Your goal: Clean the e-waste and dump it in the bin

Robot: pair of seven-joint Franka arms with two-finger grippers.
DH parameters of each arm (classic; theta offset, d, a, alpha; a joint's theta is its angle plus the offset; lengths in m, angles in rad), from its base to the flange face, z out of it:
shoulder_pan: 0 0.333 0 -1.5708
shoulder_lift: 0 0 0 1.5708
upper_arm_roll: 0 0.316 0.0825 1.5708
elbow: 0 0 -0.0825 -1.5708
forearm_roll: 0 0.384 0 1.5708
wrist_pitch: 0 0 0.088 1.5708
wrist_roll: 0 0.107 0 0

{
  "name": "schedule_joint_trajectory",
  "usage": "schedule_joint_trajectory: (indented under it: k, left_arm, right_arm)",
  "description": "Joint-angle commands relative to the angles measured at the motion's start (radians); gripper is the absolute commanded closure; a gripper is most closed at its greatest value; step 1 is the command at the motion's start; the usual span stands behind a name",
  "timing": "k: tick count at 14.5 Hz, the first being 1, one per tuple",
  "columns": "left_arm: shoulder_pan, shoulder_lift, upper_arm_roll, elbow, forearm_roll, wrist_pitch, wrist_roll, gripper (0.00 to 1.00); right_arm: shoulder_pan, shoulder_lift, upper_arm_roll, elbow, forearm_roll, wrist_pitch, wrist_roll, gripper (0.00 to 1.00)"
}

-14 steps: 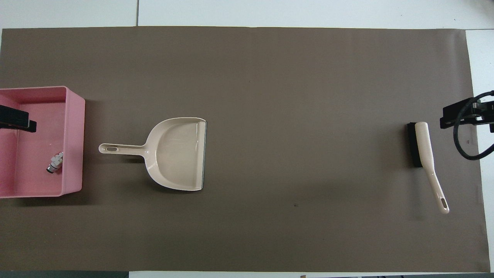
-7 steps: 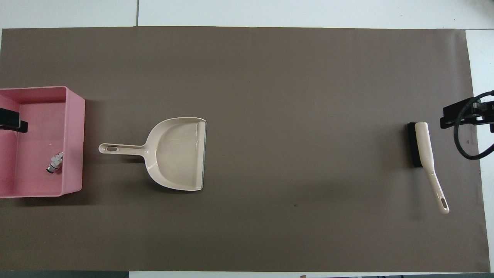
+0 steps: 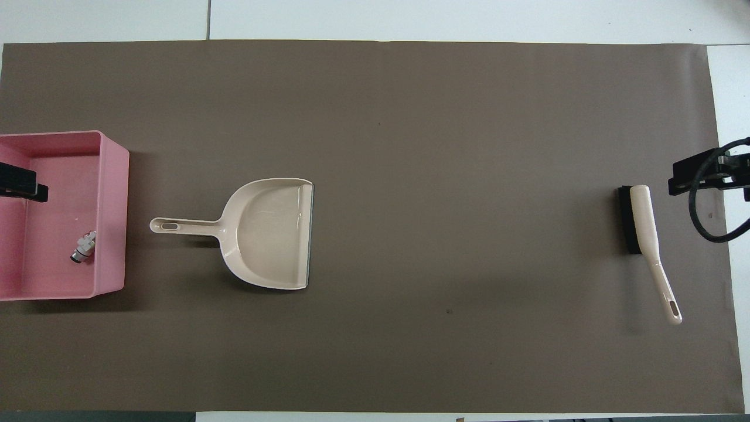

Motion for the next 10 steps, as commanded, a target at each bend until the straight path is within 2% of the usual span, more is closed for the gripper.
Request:
schedule_joint_trajectory:
  k: [1,10]
  left_arm:
    - [0.0,-0.001,-0.007,-0.004,0.018,-0.001,0.008,0.01]
    - [-0.002,-0.008,-0.011,-0.012,0.045,0.009,-0.007,0.01]
  right_arm:
    - [-0.006,0.001,0.003,-0.001,-0.002,0.003,-0.009,0.0]
    - [-0.006,0.001,0.003,-0.002,-0.002,0.004,-0.009,0.0]
